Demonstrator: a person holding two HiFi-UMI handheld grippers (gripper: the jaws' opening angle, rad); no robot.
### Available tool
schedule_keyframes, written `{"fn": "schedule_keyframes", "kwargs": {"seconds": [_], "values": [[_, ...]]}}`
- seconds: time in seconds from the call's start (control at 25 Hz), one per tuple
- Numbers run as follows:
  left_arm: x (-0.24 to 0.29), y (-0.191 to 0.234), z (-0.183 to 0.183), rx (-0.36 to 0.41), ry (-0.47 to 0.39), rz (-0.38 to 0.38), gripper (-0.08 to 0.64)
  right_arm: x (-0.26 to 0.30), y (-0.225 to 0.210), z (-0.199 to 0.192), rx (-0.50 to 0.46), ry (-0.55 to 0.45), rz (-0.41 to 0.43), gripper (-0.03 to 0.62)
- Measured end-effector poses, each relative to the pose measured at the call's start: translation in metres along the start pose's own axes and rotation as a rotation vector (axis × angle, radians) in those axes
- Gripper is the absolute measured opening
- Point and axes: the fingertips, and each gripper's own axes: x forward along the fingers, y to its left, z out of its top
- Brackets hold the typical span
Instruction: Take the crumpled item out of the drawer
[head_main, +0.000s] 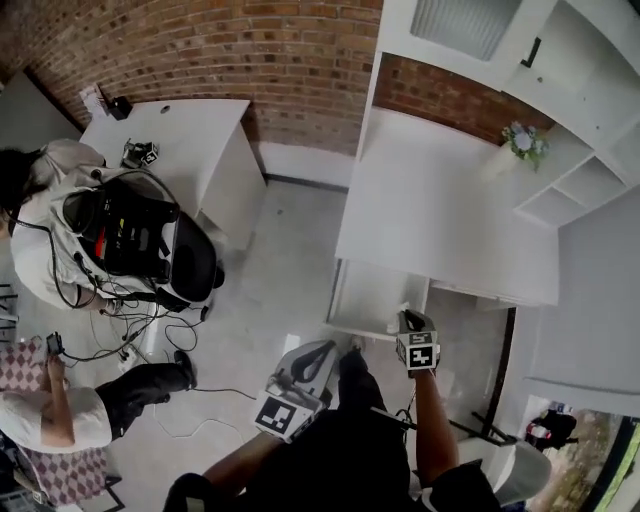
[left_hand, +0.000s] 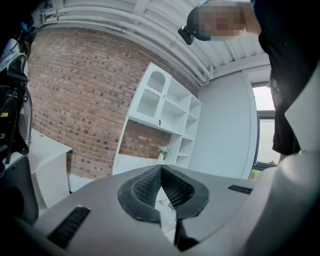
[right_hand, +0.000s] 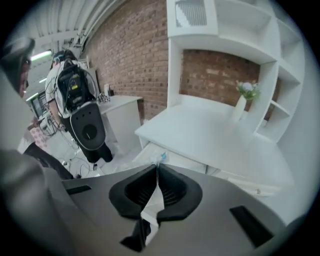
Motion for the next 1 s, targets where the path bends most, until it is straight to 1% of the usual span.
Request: {"fn": "schedule_keyframes", "kwargs": {"seconds": [0.08,0.24,0.32,0.44,0.56,0.68,0.8,1.0], "values": [[-0.019,-0.003,-0.004,0.002,-0.001,-0.016,0.025,-0.044,0.017,0.012,0.049,-0.08,-0.019,0.026],[-0.049,-0.01,-0.022,0.03,0.034,-0.056,0.025,-0.118,0.041,0.025,0.142,-0.23,-0.055,0.026],[-0.057,-0.014,-0.022,0.021,0.034,-0.072,0.025,-0.151,0.049,0.031,0.183,-0.302,-0.073,0.026],[-0.067,-0.022,-0.021,-0.001,0.027,-0.087,0.025,-0.197,0.065,0.043,0.219,-0.395,-0.091,0.026],[-0.071,-0.03,-0.019,-0.003,0.022,-0.092,0.025,-0.238,0.078,0.056,0.224,-0.475,-0.098,0.025],[-0.071,-0.039,-0.016,0.005,0.018,-0.096,0.025,-0.266,0.089,0.069,0.202,-0.545,-0.088,0.025],[-0.068,-0.045,-0.013,0.03,0.013,-0.098,0.025,-0.284,0.092,0.078,0.18,-0.588,-0.078,0.025],[-0.054,-0.05,-0.007,0.038,0.006,-0.068,0.025,-0.298,0.086,0.082,0.204,-0.634,-0.051,0.025]]}}
